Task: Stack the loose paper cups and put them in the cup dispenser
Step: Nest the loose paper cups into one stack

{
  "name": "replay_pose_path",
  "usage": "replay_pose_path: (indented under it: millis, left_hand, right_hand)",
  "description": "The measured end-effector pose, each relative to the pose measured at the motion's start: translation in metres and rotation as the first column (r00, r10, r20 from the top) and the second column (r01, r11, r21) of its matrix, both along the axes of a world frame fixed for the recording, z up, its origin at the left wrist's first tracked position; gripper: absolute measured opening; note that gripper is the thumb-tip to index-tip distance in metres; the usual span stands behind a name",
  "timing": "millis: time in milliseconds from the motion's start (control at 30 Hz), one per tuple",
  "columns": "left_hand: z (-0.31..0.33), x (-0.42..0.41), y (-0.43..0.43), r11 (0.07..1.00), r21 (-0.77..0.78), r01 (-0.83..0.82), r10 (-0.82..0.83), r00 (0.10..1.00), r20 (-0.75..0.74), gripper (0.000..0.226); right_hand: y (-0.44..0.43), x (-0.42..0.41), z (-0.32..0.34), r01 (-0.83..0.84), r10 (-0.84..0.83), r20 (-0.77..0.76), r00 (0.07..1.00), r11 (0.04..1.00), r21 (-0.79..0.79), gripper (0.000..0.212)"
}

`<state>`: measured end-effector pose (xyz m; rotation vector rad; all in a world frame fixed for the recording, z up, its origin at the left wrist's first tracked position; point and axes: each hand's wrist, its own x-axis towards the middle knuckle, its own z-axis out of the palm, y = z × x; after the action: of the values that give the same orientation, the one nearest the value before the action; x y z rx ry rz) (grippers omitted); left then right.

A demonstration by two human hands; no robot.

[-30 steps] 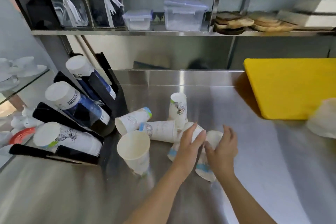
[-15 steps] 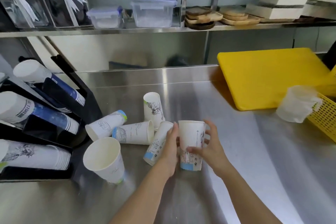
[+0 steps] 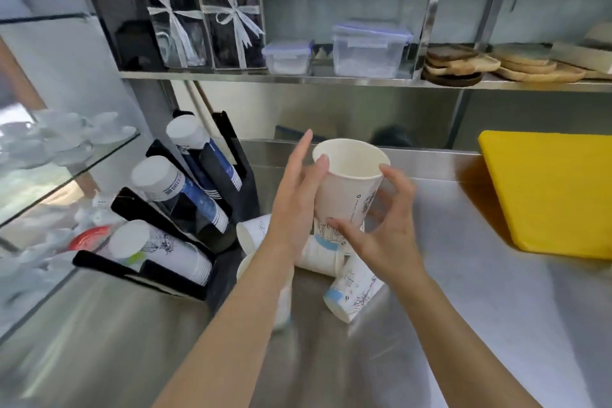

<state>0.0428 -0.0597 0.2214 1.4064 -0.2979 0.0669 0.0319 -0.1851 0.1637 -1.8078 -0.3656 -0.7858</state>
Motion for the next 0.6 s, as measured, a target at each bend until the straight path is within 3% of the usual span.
replay_pose_path:
  millis: [200, 333, 467, 533, 600]
  left_hand:
    - [-0.006, -0.011, 0.059, 0.980, 0.110, -0.167, 0.160, 0.984, 0.073, 0.043]
    - [-0.034, -0.020, 0.079, 0.957, 0.127, -0.261, 0.258, 0.965, 0.044, 0.033]
    - [-0.077, -0.026, 0.085, 0.938, 0.180, -0.296, 0.303, 0.953, -0.014, 0.032]
    - [-0.101, -0.026, 0.088, 0.906, 0.295, -0.303, 0.327, 0.945, -0.034, 0.038]
    - [-0.123, -0.028, 0.091, 0.830, 0.475, -0.291, 0.361, 0.931, -0.061, 0.045]
  right_hand:
    - [0.054, 0.005, -0.006, -0.163, 0.162, 0.038, 0.986, 0.987, 0.014, 0.083]
    - [0.071, 0.003, -0.026, -0.233, 0.232, -0.077, 0.970, 0.973, -0.002, 0.086]
    - [0.072, -0.001, -0.053, -0.263, 0.234, -0.224, 0.946, 0.959, -0.109, 0.076]
    - [0.066, -0.001, -0.069, -0.298, 0.200, -0.361, 0.911, 0.924, -0.238, 0.075]
    - [0.061, 0.000, -0.083, -0.355, 0.140, -0.462, 0.876, 0.835, -0.420, 0.088]
